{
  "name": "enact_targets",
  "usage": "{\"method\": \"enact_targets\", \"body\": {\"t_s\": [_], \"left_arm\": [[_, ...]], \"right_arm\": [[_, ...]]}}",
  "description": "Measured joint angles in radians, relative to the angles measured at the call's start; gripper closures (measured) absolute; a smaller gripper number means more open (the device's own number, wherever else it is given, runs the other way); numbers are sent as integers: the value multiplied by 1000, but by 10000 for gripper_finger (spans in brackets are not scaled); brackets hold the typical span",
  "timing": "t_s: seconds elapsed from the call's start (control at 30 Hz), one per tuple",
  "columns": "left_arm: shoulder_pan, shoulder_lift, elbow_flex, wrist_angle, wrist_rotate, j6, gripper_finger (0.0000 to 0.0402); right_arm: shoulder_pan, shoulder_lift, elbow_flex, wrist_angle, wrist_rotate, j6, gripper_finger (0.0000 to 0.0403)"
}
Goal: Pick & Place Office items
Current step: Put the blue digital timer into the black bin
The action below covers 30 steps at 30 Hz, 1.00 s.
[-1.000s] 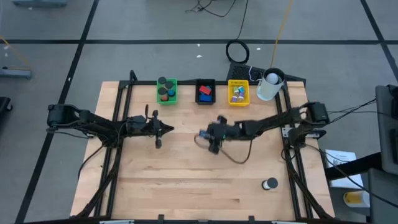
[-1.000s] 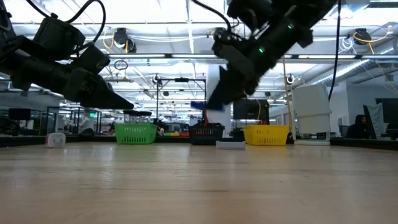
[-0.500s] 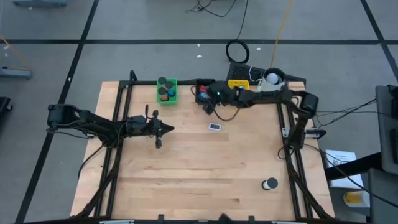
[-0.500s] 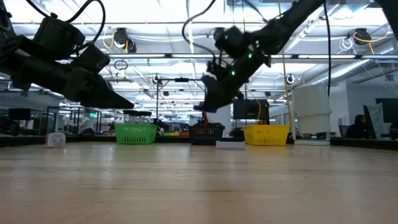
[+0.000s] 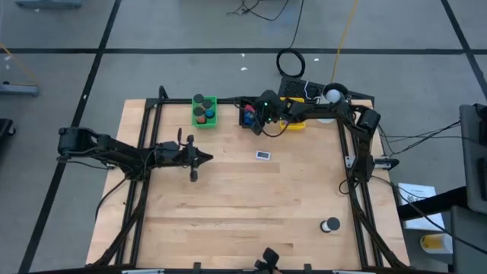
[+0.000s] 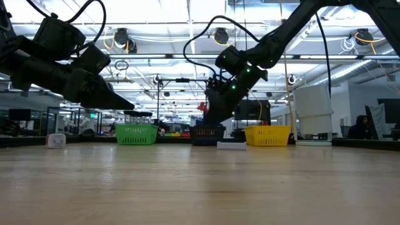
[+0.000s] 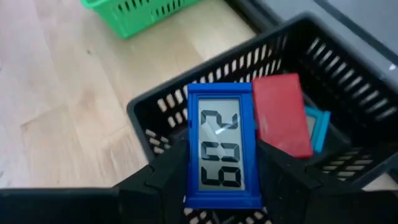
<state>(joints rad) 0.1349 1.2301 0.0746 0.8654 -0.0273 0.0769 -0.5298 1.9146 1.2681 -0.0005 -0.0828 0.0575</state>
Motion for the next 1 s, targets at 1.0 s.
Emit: {"method": "enact_targets", "body": {"t_s": [1.0], "left_arm": [[0,0,0,0,0,3,371]], "right_arm": [[-19,58,0,79,4,-21,189]]}}
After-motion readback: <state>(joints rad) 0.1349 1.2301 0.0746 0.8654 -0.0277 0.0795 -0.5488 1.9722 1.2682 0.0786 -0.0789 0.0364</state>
